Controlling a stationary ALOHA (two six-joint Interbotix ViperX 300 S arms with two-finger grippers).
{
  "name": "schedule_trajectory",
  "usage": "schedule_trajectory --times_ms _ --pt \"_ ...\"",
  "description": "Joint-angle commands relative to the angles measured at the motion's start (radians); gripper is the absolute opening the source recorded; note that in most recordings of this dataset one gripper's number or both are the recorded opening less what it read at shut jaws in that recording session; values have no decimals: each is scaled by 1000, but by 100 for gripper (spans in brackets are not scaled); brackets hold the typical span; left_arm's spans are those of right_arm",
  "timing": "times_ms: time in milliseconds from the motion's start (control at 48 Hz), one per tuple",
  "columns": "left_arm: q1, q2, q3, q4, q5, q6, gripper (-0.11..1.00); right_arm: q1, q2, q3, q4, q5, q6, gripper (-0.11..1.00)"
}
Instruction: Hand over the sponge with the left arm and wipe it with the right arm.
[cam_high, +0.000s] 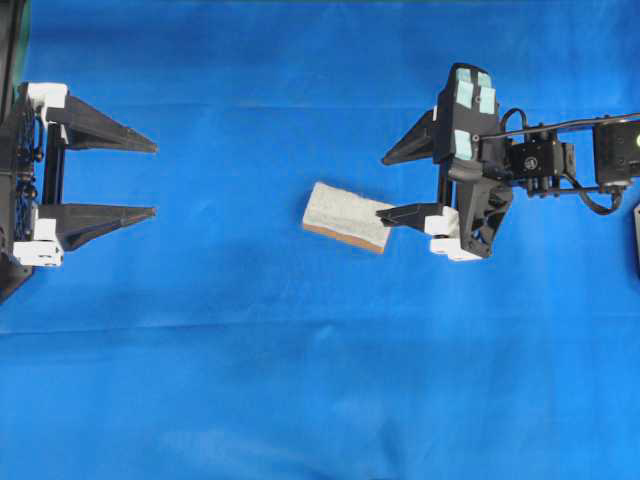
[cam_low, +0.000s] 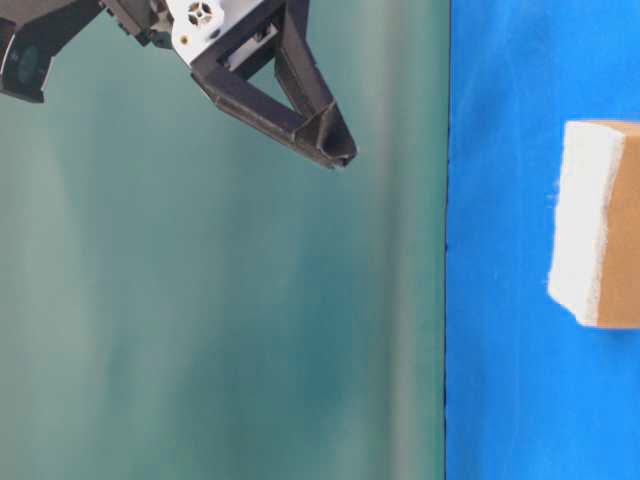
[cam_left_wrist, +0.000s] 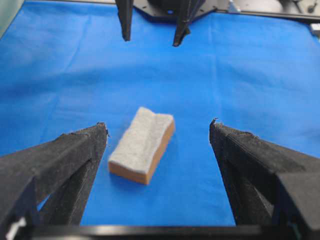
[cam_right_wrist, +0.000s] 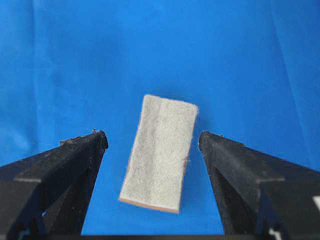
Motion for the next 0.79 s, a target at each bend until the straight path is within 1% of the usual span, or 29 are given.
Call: schedule_trajectory --times_ms 0,229,375,583,771 --pt "0 5 -9 -2 -6 0 80 2 -20 -12 0 -15 2 73" --pt "0 3 -9 0 -5 -2 80 2 -25 -12 5 -21 5 73" --pt "0 -25 -12 -2 8 -2 80 2 -67 0 6 -12 5 73" --pt "0 -109 -25 -2 92 -2 80 3 -193 49 5 -3 3 73" --pt "0 -196 -43 0 204 0 80 2 -359 115 5 26 3 73"
